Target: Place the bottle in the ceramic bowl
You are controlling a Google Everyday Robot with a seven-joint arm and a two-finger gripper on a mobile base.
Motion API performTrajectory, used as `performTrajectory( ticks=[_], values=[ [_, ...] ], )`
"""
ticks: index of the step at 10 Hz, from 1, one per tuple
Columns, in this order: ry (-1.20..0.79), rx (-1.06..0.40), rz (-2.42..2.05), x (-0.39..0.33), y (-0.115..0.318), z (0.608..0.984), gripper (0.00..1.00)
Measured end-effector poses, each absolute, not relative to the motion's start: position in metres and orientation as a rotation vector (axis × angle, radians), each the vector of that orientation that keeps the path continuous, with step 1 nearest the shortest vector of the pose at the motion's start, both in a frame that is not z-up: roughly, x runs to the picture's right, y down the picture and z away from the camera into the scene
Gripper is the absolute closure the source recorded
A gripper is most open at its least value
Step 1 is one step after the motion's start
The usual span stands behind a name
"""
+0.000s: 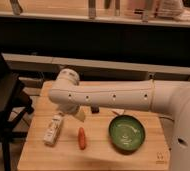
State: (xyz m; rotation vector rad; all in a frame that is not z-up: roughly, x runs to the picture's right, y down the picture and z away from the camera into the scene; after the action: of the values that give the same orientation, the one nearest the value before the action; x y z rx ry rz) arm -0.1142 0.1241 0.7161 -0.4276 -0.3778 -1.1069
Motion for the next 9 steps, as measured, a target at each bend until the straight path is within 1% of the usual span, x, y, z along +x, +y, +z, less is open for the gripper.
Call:
performTrajectory(
  ticks=[4, 9],
  values=[
    [-0.394, -0.422, -1.147, -0.122, 0.124, 0.72, 0.2],
    [-0.404, -0.417, -1.201, -0.133, 0.123, 0.734, 0.2]
  ],
)
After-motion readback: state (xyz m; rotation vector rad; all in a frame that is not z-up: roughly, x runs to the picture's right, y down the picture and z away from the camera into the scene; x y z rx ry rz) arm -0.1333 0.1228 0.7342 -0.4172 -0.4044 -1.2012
